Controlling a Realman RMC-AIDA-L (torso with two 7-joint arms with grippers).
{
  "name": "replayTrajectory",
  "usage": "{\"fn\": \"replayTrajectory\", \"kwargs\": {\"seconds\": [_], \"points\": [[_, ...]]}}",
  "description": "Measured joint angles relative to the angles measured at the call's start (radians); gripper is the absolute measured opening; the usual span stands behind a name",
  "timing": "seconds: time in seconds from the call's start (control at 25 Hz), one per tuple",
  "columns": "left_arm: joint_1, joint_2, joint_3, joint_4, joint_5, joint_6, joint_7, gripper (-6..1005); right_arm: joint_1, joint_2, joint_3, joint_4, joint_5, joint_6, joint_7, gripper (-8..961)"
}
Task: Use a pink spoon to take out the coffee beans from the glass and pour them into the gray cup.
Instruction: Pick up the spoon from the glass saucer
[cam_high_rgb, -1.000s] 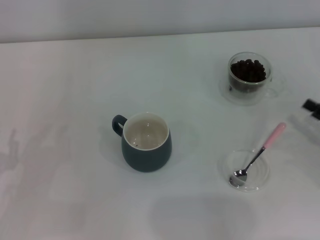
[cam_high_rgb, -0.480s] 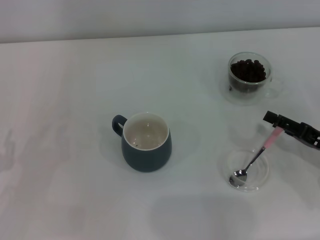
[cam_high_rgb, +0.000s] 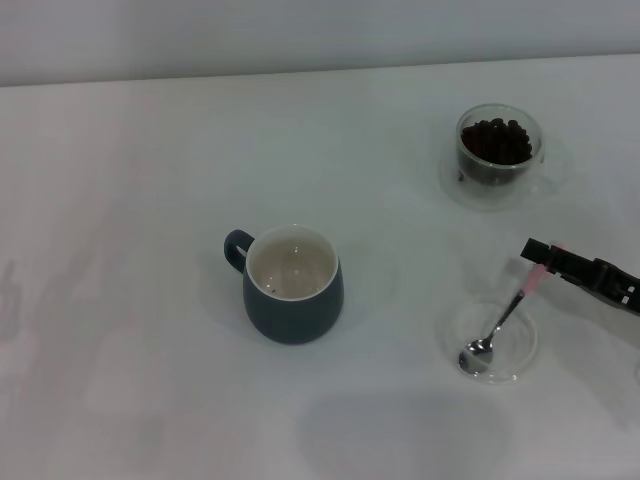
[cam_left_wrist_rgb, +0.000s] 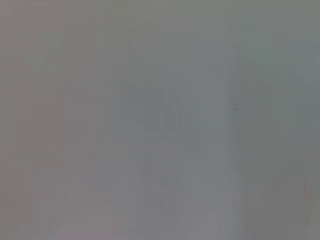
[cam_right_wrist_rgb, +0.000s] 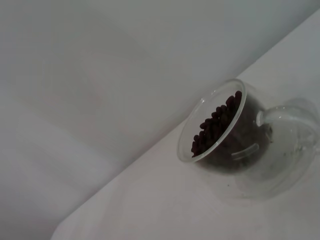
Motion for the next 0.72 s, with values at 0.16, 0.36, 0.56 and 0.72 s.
{"fn": "replayTrajectory", "kwargs": {"seconds": [0.16,0.36,0.56,0.72], "points": [[-0.003,0.000,0.000,-0.002,0.000,0.000,0.000,380,0.001,0.004,-0.001,0.000,0.000,-0.001,0.000,690],[-0.006,0.001,0.000,-0.004,0.000,0.000,0.002,380,0.007,0.017,-0.003,0.000,0.000,-0.012,-0.002,577],[-0.008,0.005,-0.001,-0.004,0.000,0.000,0.002,381,0.008,0.019,-0.003,0.000,0.000,-0.024,-0.002,507],[-0.008,0.006,-0.010,-0.004,0.000,0.000,0.002,381,0.010,0.020,-0.003,0.000,0.000,-0.043,0.000,487]]}}
